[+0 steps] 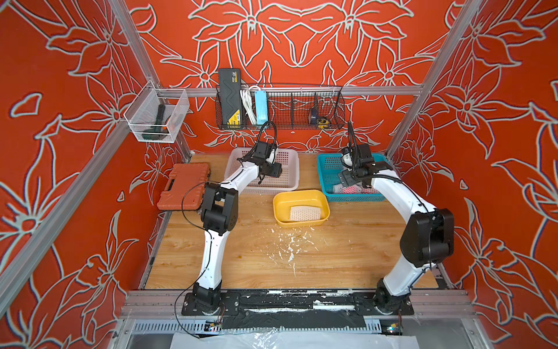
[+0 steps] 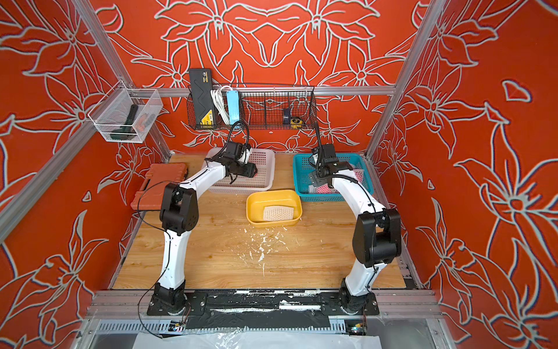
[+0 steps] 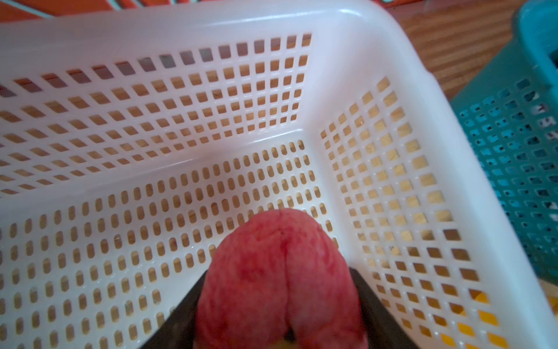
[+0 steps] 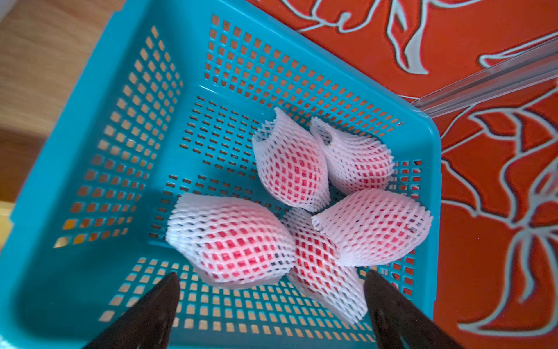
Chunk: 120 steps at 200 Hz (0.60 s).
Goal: Remove foam nets from apples
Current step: Place the apple in the basket.
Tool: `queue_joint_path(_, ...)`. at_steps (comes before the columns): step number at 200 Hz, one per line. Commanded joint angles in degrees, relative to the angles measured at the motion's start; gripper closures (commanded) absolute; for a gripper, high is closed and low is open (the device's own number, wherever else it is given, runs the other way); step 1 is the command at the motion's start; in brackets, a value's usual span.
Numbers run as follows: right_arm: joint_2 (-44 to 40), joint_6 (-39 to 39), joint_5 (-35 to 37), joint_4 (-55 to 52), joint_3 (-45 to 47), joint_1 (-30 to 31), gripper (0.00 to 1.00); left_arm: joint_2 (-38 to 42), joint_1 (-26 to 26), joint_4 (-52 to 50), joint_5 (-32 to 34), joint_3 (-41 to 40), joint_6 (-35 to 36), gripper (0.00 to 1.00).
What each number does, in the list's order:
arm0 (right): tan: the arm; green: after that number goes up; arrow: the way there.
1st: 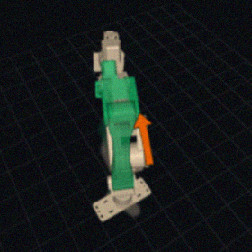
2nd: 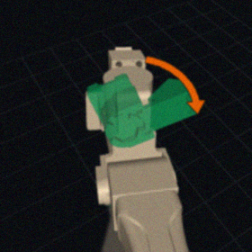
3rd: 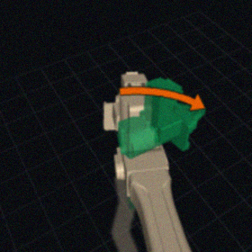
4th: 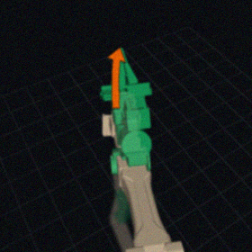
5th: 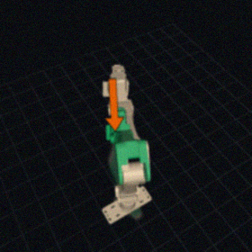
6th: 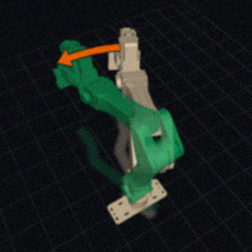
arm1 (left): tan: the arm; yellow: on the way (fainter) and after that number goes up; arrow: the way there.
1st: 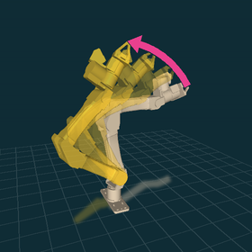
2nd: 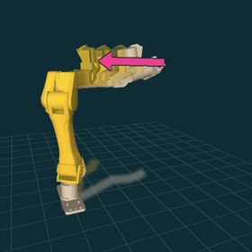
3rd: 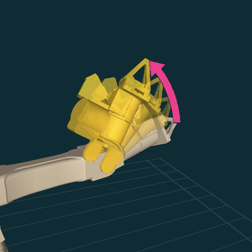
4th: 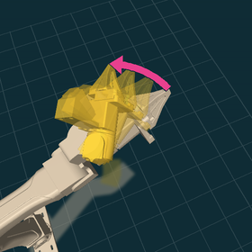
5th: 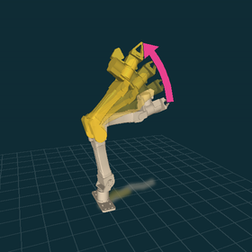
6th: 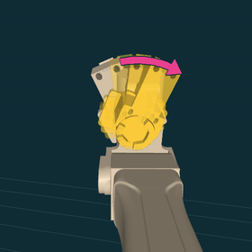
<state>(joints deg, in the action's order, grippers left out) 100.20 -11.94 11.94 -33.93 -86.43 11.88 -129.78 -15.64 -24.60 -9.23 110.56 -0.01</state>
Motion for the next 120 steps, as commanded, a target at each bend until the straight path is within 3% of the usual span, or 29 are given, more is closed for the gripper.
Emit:
queue_joint_path(1,2.6,-2.6,2.0,-4.4,-2.9,-1.1,0.06,-2.1,0.2,-2.5,-0.9,0.5,0.0,0.36)
queue_joint_path(74,10.6,-5.5,1.6,-7.8,-9.1,-3.9,0.08,-2.9,0.1,-2.4,-1.6,1.5,-1.5,0.22)
queue_joint_path(93,12.3,-5.7,1.2,-7.4,-10.5,-4.0,0.08,-3.1,0.2,-2.9,-1.0,2.3,-2.1,0.05)
queue_joint_path(120,15.4,-3.9,1.4,-9.1,-13.3,-4.0,0.08,-1.4,0.2,-2.0,-0.3,2.4,-2.6,0.02)
